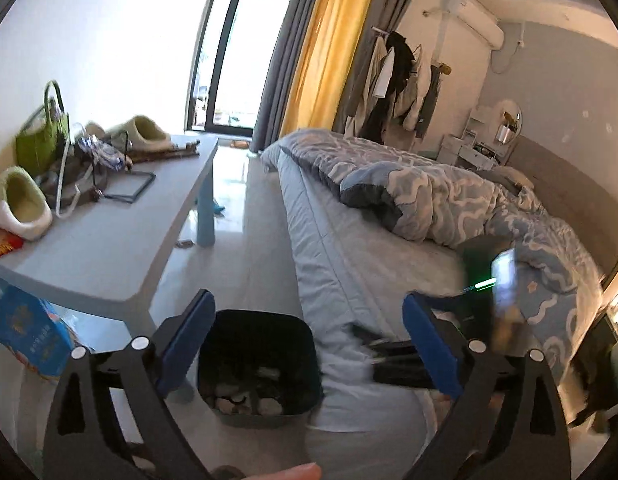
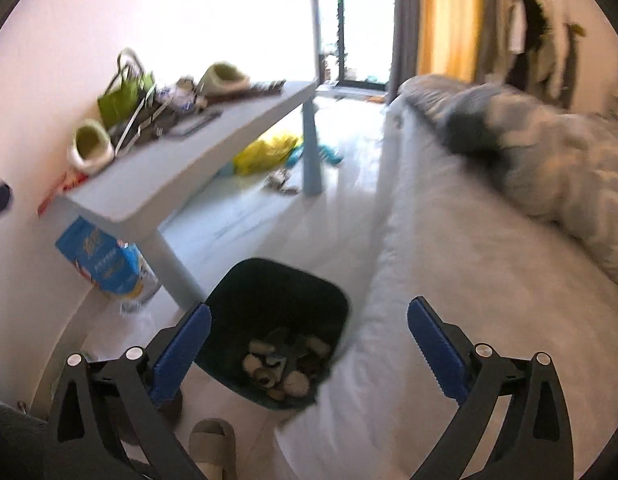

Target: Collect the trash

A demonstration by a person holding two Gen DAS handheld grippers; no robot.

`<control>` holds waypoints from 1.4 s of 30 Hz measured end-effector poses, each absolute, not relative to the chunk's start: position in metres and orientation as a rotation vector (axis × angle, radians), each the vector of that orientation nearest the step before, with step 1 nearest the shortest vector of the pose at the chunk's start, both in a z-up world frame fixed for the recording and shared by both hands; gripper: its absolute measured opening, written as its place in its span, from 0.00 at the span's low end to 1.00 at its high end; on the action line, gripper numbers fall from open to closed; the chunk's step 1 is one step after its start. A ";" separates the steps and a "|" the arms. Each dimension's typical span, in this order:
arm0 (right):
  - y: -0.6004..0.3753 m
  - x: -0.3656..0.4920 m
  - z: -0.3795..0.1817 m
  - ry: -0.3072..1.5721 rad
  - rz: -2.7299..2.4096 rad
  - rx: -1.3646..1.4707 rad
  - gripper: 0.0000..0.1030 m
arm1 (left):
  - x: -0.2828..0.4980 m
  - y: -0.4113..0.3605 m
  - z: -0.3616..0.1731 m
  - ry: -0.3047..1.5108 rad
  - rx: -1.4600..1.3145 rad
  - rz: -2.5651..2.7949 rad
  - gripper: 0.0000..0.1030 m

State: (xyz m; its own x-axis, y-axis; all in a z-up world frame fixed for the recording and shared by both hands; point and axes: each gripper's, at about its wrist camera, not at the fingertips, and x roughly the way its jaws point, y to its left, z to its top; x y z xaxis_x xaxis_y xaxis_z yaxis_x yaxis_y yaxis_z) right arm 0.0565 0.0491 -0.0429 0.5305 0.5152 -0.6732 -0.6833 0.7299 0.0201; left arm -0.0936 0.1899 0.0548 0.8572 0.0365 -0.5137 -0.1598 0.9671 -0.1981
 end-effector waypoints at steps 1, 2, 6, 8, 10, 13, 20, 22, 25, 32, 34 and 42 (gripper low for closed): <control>0.038 0.051 -0.036 0.694 0.710 -0.259 0.97 | -0.095 0.186 0.056 0.529 -0.214 0.113 0.96; 0.025 0.045 -0.029 0.672 0.690 -0.264 0.97 | -0.097 0.179 0.058 0.528 -0.179 0.126 0.96; -0.028 0.019 -0.005 0.587 0.580 -0.296 0.97 | -0.107 0.166 0.064 0.513 -0.135 0.170 0.97; -0.054 0.005 0.006 0.554 0.555 -0.257 0.97 | -0.116 0.159 0.065 0.485 -0.120 0.197 0.97; -0.082 -0.009 0.018 0.521 0.536 -0.203 0.97 | -0.124 0.153 0.063 0.481 -0.098 0.230 0.97; -0.120 -0.033 0.033 0.477 0.506 -0.154 0.97 | -0.138 0.142 0.060 0.473 -0.086 0.236 0.97; -0.188 -0.082 0.037 0.397 0.427 -0.098 0.97 | -0.163 0.121 0.058 0.451 -0.066 0.210 0.97; -0.199 -0.093 0.031 0.387 0.407 -0.091 0.97 | -0.164 0.117 0.053 0.457 -0.062 0.207 0.97; -0.211 -0.098 0.018 0.400 0.409 -0.080 0.97 | -0.162 0.113 0.052 0.456 -0.063 0.202 0.97; -0.222 -0.108 0.017 0.386 0.442 -0.070 0.97 | -0.158 0.103 0.047 0.483 -0.052 0.195 0.97; -0.222 -0.109 0.017 0.386 0.452 -0.068 0.97 | -0.157 0.098 0.046 0.484 -0.027 0.203 0.97; -0.218 -0.110 0.014 0.407 0.439 -0.108 0.97 | -0.161 0.093 0.044 0.479 0.019 0.203 0.97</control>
State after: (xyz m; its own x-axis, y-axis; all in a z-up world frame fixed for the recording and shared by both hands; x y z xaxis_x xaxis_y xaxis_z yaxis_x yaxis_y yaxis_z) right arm -0.1098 -0.2183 0.0137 0.8264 0.3913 -0.4050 -0.4338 0.9009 -0.0147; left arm -0.1615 0.0932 0.0444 0.8678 0.1979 -0.4557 -0.1891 0.9798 0.0653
